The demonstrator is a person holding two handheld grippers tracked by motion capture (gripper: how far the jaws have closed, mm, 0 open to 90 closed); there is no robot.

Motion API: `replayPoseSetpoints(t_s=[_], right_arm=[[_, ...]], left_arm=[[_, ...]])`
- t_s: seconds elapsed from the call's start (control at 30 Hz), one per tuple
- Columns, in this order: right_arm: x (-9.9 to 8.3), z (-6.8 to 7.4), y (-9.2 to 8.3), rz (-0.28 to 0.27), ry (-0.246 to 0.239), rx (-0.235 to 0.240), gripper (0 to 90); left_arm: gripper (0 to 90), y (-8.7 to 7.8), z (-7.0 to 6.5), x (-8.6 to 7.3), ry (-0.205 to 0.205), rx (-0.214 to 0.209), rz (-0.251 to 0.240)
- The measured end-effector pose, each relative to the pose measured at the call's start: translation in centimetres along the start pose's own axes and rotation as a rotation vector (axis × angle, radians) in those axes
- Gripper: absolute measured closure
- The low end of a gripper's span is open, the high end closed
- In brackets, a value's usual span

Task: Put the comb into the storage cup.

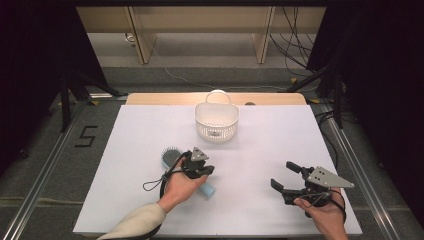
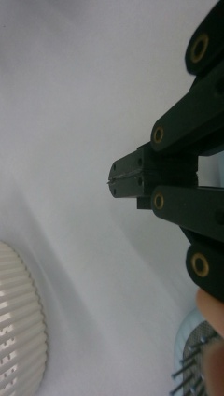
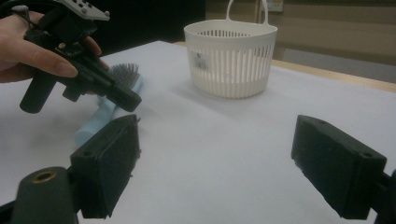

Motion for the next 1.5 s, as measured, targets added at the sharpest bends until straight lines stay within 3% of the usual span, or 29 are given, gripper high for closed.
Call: replayPoseSetpoints(t_s=[0.37,0.63,1.13,1.5], right_arm=[[0.0,-0.1,0.0,0.002,0.004,-0.001,16.0],[-0.1,-0.1,0.0,0.004,0.005,-0.002,16.0],[-0.1,-0.2,0.0,0.007,0.006,-0.002,16.0],[-0.1,-0.1,0.1,0.011,0.008,0.0,16.0]], left_arm=[[90.0,1.5,-0.5,-0.5,-0.015,-0.016,0.076],[90.0,1.5,-0.7,-1.0,-0.017,-0.032,0.108],[90.0,-0.5,-1.2,-2.5,-0.01,-0.074,0.163],[90.0,-2.7,-1.5,-4.8,0.006,-0.104,0.212]])
Point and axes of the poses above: each handheld gripper's, and its own axes: y roughly forward along the jaws, x roughly out of its top, z roughly to its left, the point moved 9 cm from there along y, roughly forward along the jaws, and after that the axes turned 11 degrees about y, right-handed, at the moved point
